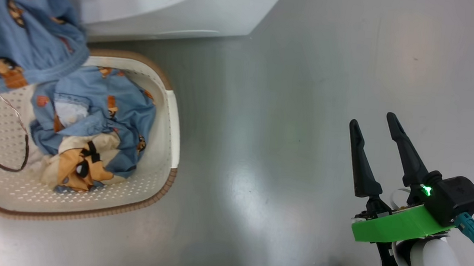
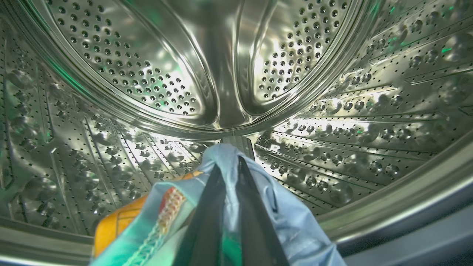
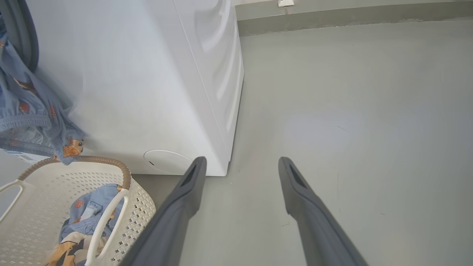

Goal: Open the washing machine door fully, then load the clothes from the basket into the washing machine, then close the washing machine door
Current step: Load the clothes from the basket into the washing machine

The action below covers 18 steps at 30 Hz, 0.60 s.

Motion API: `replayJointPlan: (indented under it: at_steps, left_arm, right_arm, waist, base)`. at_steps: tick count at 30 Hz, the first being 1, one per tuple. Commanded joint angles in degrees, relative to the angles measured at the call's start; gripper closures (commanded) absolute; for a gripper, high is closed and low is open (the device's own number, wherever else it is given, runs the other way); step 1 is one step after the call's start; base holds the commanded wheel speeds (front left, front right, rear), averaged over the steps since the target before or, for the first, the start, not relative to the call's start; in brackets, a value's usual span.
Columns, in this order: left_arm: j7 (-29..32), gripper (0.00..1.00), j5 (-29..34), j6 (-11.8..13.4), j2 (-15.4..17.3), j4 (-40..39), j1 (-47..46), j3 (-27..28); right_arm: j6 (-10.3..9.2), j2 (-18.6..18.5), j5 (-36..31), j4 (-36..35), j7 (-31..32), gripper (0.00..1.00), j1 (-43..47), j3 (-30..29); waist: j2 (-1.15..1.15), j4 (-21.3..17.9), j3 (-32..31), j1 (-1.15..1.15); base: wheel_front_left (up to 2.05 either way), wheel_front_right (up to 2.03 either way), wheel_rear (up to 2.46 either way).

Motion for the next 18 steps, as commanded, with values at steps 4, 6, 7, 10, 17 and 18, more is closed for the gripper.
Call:
replayJointPlan:
  at_steps: [4,6,7,10,17,18]
  left_arm:
    - [1.42,1.00,-0.98,-0.16,3.77,1.28,-3.54,-1.17]
    - [1.56,1.00,-1.44,-0.17,4.20,2.50,-5.14,-1.48]
    - [1.41,1.00,-1.44,-0.17,4.44,3.04,-5.87,-1.64]
    - [-2.35,1.00,-0.46,-0.11,5.45,2.95,-8.11,-2.27]
    - [-6.03,1.00,2.52,-0.04,7.19,-8.53,-9.27,-1.86]
    - [-6.04,1.00,2.83,-0.05,7.20,-10.33,-8.40,-1.53]
  right_arm:
    - [0.36,0.05,0.56,-1.23,-0.68,0.00,0.70,1.93]
    - [0.36,0.05,0.73,-0.97,-0.68,0.00,0.65,2.31]
    - [0.36,0.05,0.86,-0.85,-0.68,0.00,0.61,2.53]
    - [0.36,0.05,1.20,-0.60,-0.68,0.00,0.47,3.29]
    - [0.36,0.05,1.92,-0.31,-0.69,0.00,0.15,4.62]
    - [0.36,0.05,1.96,-0.28,-0.69,0.00,0.13,4.61]
  waist:
    - [0.00,-1.32,1.40,0.00]
    - [0.00,-1.56,1.55,0.00]
    - [0.00,-1.69,1.59,0.00]
    - [0.00,-2.13,1.77,0.00]
    - [0.00,-3.23,2.11,0.00]
    - [0.00,-3.28,2.17,0.00]
  base:
    - [0.00,0.00,0.00]
    - [0.00,0.00,0.00]
    - [0.00,0.00,0.00]
    - [0.00,0.00,0.00]
    - [0.00,0.00,0.00]
    - [0.00,0.00,0.00]
